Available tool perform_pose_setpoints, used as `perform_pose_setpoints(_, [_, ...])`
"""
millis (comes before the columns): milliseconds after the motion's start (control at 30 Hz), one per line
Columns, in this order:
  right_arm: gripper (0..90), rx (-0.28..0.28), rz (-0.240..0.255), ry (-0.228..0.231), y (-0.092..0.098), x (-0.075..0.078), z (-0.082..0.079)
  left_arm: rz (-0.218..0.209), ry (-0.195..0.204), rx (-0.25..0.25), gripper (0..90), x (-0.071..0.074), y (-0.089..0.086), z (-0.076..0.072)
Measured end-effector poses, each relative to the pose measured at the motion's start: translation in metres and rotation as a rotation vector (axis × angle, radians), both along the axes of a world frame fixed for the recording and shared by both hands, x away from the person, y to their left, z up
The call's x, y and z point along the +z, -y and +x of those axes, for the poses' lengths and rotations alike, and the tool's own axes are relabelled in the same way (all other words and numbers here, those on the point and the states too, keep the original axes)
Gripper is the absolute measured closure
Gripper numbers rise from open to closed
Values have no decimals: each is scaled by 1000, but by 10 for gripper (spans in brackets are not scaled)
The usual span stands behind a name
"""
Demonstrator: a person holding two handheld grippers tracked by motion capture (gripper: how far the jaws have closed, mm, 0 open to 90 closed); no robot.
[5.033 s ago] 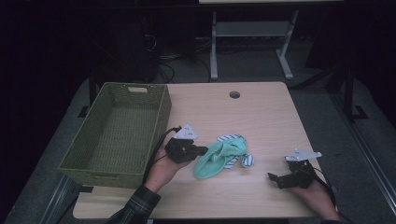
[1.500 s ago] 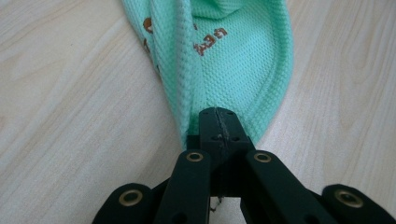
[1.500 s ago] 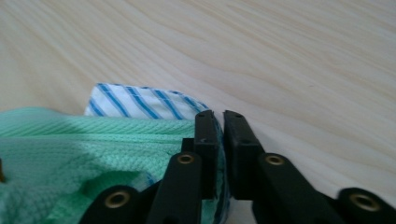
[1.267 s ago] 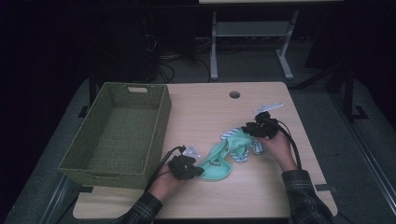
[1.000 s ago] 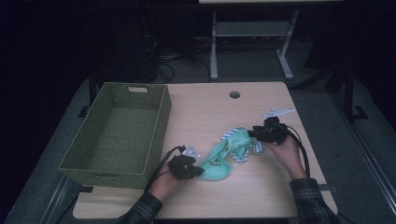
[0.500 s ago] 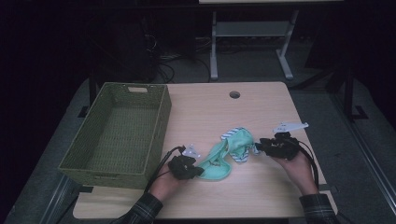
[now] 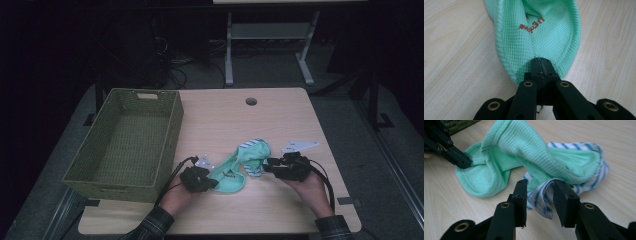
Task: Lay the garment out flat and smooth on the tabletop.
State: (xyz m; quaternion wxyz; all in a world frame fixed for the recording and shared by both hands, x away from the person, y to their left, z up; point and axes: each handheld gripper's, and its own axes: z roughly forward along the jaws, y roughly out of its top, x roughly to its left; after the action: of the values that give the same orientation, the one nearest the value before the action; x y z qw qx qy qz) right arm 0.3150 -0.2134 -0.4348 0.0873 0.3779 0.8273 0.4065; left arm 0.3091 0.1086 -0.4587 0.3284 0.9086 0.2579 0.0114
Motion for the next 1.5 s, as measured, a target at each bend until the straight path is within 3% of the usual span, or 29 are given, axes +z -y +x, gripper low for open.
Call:
perform_pose_setpoints(133, [612,16,-16,-4,-8,-3,2,-4,-1,5,895,0,0,0])
perform_pose_setpoints(267, [612,33,-2,7,-12,1,-1,-11,-6,9,895,0,0,0])
perform_pose_setpoints(433, [600,55,-31,-33,-23,-11,1,-3,-4,1,895,0,0,0])
perform_pose_setpoints(667, [591,74,-120,-50,-37,-29,4,-5,-6,0,895,0,-1,1])
perform_pose_setpoints(767, [625,65,-123,-42,-38,-31,3,-7,-6,0,895,0,-1,1])
perform_pose_setpoints(833, [741,47,-154,-6,-38,-31,1,-7,-6,1,895,0,-1,1])
perform_pose_setpoints(900, [807,35,-155,23,-37,-33,0,-6,-6,1,895,0,-1,1])
perform_pose_setpoints(1000, [863,36,-151,19,-34,-33,0,-5,-8,0,895,0,-1,1])
perform_pose_setpoints(1267, [868,11,-161,13,-21,-29,4,-7,-12,-1,896,0,-1,1])
perform_pose_setpoints(1500, [869,-62,-153,10,12,-25,12,-12,-16,5,896,0,-1,1])
